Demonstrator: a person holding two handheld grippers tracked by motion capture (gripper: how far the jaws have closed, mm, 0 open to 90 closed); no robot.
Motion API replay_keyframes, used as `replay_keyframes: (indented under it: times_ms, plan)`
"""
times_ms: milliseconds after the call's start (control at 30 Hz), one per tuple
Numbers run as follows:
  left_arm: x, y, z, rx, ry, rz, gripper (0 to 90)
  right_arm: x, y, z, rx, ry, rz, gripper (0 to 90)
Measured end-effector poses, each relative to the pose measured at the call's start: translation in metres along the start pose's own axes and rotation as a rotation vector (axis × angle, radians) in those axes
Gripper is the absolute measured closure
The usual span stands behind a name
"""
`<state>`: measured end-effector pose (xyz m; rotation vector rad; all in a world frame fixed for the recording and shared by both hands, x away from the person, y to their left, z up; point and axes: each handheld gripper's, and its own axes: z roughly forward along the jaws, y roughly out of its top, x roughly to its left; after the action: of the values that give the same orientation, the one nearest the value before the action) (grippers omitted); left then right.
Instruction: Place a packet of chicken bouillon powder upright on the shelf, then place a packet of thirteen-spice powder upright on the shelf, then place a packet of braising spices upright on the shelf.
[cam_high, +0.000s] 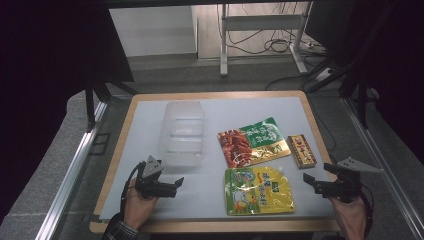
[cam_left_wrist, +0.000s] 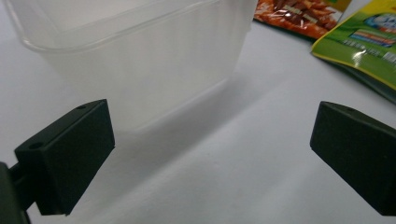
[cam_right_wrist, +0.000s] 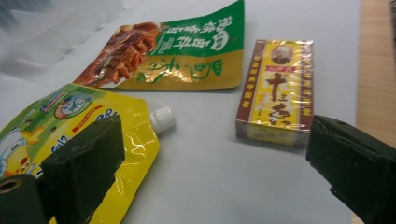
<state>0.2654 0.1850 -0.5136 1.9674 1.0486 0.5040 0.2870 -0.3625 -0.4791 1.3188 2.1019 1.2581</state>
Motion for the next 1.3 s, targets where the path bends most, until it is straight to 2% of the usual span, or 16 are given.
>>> replay_keyframes:
  times_ms: [100,167,200,300,433,733,967,1300]
  plan:
    - [-0.001,-0.002,0.002,-0.032,-0.052,0.016,0.0,0.002,0.001,0.0,0.016,0.032,0.013,2.8]
    - [-0.002,-0.002,0.004,-0.036,-0.066,0.023,0.0,0.005,0.003,-0.001,0.007,0.062,0.023,2.7]
    - [-0.002,-0.003,0.005,-0.036,-0.067,0.031,0.0,0.007,0.003,-0.001,0.005,0.054,0.006,1.7]
    - [-0.003,-0.003,0.007,-0.027,-0.072,0.04,0.0,0.015,0.005,0.001,-0.002,0.022,-0.085,0.5]
    - [-0.003,-0.003,0.007,-0.021,-0.07,0.043,0.0,0.02,0.003,0.008,0.035,0.013,-0.111,0.0]
    - [-0.007,-0.002,0.008,-0.014,-0.076,0.054,0.0,0.018,0.001,0.009,0.043,0.018,-0.078,0.0]
    - [-0.011,0.001,0.008,-0.011,-0.11,0.04,0.8,0.019,0.0,0.011,0.056,0.014,-0.066,0.0]
    - [-0.018,0.003,0.01,-0.003,-0.148,0.049,0.9,0.018,-0.001,0.012,0.059,0.008,-0.069,0.0]
